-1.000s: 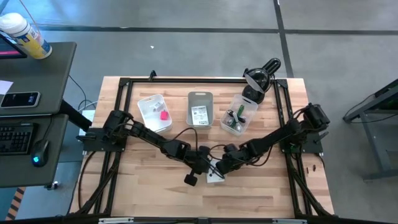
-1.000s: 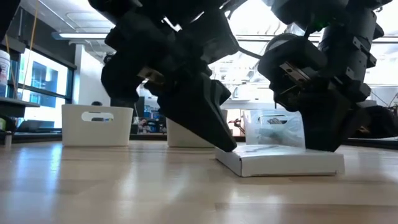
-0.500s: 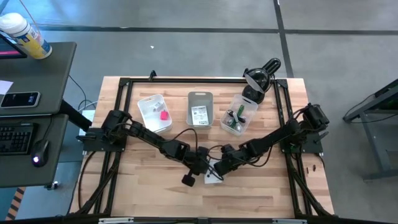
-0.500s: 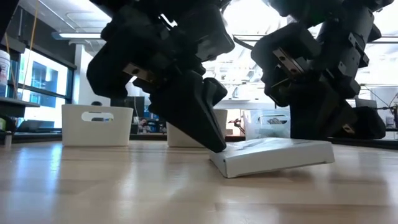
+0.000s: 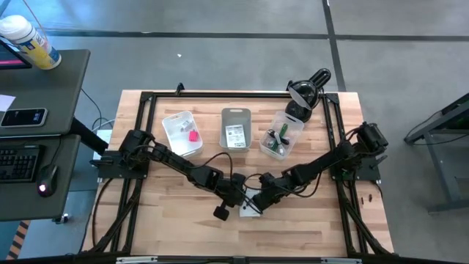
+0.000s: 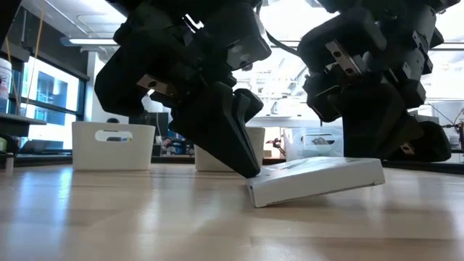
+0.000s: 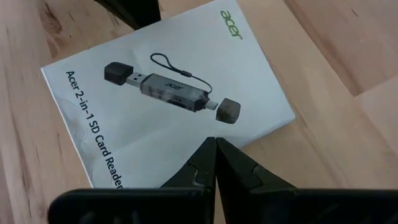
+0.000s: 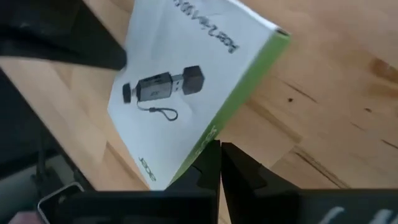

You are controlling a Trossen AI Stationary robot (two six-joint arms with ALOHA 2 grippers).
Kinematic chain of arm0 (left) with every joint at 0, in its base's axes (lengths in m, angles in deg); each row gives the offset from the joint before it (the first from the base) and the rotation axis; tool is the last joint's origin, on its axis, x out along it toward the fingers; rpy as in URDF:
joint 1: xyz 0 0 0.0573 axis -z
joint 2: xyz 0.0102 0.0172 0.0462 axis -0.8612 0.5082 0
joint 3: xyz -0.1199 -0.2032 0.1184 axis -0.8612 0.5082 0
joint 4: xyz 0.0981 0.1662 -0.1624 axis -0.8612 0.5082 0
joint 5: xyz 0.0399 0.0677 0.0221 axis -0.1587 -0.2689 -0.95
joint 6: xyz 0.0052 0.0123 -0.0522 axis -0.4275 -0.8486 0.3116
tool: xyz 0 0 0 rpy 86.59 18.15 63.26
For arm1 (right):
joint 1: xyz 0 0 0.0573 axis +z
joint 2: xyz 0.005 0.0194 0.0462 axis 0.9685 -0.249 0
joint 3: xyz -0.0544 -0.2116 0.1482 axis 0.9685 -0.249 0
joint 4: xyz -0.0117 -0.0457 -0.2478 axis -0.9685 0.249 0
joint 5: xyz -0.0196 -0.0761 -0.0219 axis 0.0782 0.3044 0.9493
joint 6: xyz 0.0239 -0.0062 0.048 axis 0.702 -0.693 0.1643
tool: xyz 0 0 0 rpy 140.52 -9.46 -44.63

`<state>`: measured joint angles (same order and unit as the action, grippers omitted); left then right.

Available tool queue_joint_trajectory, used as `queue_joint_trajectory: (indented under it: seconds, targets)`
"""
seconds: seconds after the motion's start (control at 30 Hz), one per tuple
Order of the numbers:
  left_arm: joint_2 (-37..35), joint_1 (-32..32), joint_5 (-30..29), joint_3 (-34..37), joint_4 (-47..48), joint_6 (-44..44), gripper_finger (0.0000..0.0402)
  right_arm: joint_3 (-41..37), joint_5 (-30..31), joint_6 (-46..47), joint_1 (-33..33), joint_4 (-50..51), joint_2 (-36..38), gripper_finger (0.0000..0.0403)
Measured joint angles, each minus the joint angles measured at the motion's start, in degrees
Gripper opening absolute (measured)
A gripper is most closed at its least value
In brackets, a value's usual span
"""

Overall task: Pick and place items into bin
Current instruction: Put the white card reader box into the gray bin

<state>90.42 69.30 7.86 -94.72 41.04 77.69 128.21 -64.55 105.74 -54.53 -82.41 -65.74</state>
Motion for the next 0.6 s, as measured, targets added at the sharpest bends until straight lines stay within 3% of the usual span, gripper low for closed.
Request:
queue_joint_trajectory:
  seconds: [0.23, 0.6]
  targets:
    - [-0.02, 0.02, -0.67, 0.07, 0.02, -0.65, 0.0000, 0.00, -5.14, -3.02, 0.00, -2.11, 0.04, 0.0032]
    - [0.11, 0.00, -0.93, 0.14, -1.25, -0.74, 0.0000, 0.02, -8.73, -4.92, -0.04, -3.48, 0.11, 0.0156]
